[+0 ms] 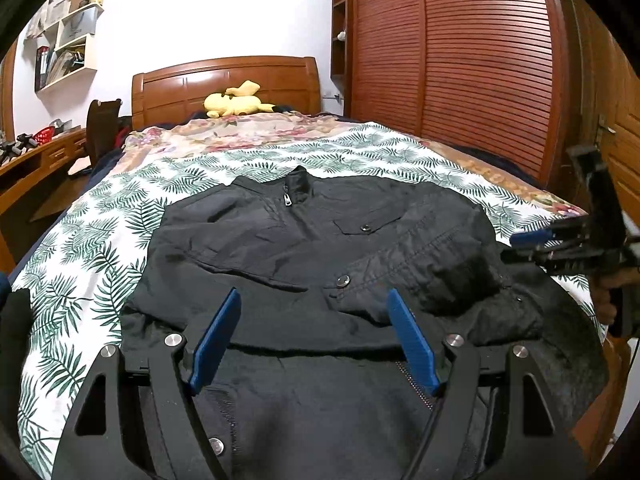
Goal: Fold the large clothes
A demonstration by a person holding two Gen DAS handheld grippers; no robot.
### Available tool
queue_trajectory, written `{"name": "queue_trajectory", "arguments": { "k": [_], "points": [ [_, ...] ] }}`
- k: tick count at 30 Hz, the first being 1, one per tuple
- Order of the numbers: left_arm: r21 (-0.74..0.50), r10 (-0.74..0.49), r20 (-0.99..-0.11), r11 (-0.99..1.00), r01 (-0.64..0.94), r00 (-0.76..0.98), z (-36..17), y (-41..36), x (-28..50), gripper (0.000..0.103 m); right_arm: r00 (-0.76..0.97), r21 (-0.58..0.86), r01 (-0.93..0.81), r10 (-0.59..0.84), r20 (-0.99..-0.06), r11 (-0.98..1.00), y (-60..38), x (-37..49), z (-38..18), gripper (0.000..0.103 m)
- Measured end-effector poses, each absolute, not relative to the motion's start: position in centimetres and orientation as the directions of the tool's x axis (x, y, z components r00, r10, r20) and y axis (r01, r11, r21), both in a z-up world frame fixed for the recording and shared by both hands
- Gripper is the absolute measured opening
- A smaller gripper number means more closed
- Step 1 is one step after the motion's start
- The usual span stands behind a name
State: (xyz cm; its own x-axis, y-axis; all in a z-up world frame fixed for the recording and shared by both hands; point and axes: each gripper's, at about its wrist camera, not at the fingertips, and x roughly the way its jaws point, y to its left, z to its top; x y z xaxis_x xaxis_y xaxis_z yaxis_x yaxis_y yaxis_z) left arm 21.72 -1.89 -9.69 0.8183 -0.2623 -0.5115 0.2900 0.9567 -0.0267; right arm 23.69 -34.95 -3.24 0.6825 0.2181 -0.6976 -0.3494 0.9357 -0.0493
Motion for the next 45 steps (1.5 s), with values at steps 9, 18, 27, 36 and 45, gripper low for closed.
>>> {"name": "queue_trajectory", "arguments": {
  "k": [9,18,27,36,45],
  "points": [
    [-0.006,-0.256,-0.529,0.955,0.298,0.809,-10.3,-2.9,22.0,0.077,0.67,-0.015,-0.325,0.219,-0.71,0.946,-34.5,25.3,-5.0,0.045],
    [0.032,-0.234,-0.545,0.954,0.299,0.805,-10.8,-4.4,22.3,0.077,0.683,0.04,-0.336,0.273,-0.677,0.941,-34.1,25.8,-5.7,0.048],
    [-0.023,-0.261,-0.592,0.951,0.308,0.763,-9.8,-7.4,22.8,0.062,0.678,0.103,-0.347,0.326,-0.659,0.932,-34.1,26.7,-6.4,0.048],
    [0.018,-0.264,-0.626,0.936,0.351,0.734,-6.1,-13.3,25.7,0.062,0.696,0.092,-0.355,0.329,-0.639,0.93,-35.8,24.3,-7.5,0.048],
    [0.052,-0.262,-0.691,0.911,0.408,0.673,-4.9,-18.6,29.4,0.055,0.705,0.101,-0.355,0.337,-0.624,0.929,-36.0,23.7,-7.6,0.048]
  ]
}}
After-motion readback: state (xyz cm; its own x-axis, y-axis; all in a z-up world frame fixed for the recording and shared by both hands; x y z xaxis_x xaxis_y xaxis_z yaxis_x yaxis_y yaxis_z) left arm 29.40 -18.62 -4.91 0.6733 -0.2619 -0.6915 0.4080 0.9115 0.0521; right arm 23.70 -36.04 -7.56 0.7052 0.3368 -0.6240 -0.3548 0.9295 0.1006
